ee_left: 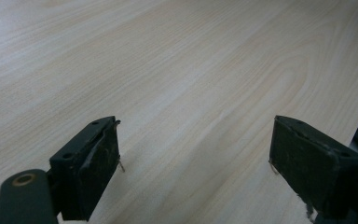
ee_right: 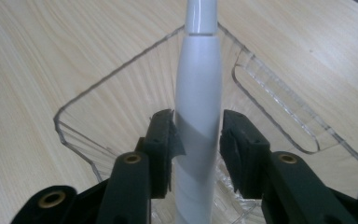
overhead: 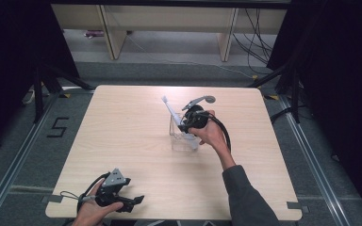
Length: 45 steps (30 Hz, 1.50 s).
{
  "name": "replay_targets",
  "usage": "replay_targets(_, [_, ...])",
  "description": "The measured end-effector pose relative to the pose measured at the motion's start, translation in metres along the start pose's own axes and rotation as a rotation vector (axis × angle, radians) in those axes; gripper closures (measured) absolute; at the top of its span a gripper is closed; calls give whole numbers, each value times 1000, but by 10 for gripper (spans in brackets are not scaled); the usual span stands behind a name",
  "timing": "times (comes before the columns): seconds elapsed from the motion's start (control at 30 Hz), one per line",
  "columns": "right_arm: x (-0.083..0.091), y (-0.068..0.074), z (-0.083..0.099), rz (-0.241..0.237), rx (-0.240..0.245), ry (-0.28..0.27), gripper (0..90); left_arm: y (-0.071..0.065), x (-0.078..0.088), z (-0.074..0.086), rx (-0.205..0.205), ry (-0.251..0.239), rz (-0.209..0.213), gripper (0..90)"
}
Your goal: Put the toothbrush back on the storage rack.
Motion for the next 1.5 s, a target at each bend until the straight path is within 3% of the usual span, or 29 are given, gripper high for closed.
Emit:
replay_targets(0.03, [3, 0, -1, -6, 14, -24, 614, -1, 0, 0, 10, 6, 3, 151])
replay_targets(0.07, [5, 3, -2, -9, -20, -27, 603, 0, 1, 0, 2, 16, 3, 151])
replay_targets(0.1, [5, 3, -2, -9, -20, -27, 603, 0, 1, 0, 2, 16, 3, 151])
replay_targets(0.13, [9, 1, -4, 4, 30, -64, 580, 0, 1, 0, -3, 15, 4, 151])
replay_targets(0.2, [16, 3, -5, -4, 9, -62, 567, 0, 1, 0, -4, 14, 2, 151])
replay_targets(0.23, [15, 2, -5, 0, 28, -87, 564, -1, 0, 0, 10, 5, 2, 151])
replay_targets(0.3, [19, 3, -5, -6, 12, -90, 553, 0, 0, 0, -1, 16, 3, 151])
replay_targets(0.33, [20, 2, -5, 0, 26, -99, 545, 0, 0, 0, -2, 16, 3, 151])
replay_targets(0.37, [23, 3, -4, -4, 8, -79, 536, 0, 1, 0, -3, 17, 3, 151])
replay_targets(0.43, [24, 2, -4, -1, 20, -94, 530, 0, 1, 0, -3, 16, 3, 151])
replay_targets(0.47, [27, 1, -2, -4, 4, -100, 512, -1, 0, 0, 11, 7, 2, 151])
replay_targets(0.5, [26, 0, -2, 3, 14, -130, 502, -1, 0, 0, 11, 7, 2, 151])
replay_targets(0.53, [29, 1, -1, -2, -16, -104, 489, -1, 0, 0, 12, 8, 2, 151])
replay_targets(0.67, [30, 0, 1, 10, -26, -137, 443, 0, 0, 0, -1, 17, 3, 151])
replay_targets(0.73, [33, 3, 2, -3, -62, -137, 430, -1, 0, 0, 11, 7, 1, 151])
replay_targets(0.87, [37, 4, 3, 4, -60, -141, 400, 0, 0, 0, 0, 16, 2, 151])
replay_targets(0.97, [41, 5, 4, 13, -28, -150, 373, 0, 0, 0, 1, 17, 2, 151])
replay_targets(1.27, [62, 4, 16, 31, -64, -169, 335, 0, 0, 0, -1, 20, 1, 151])
replay_targets(1.33, [62, 3, 18, 42, -43, -190, 332, 1, 1, 0, -13, 27, 0, 151])
replay_targets(1.43, [69, 3, 25, 32, -76, -185, 320, 1, 0, 0, -12, 30, 1, 151])
replay_targets(1.5, [70, 3, 27, 37, -71, -192, 313, 1, 0, 0, -10, 28, 1, 151])
Point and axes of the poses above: each handheld gripper's, and its own axes: x roughly backward along the jaws, z roughly out of its underside, y roughly to its left, the point moved 1 cm from there along -x, roughly forward along the jaws, and after that the axes turned 8 degrees about -z, right-handed, at the moved point
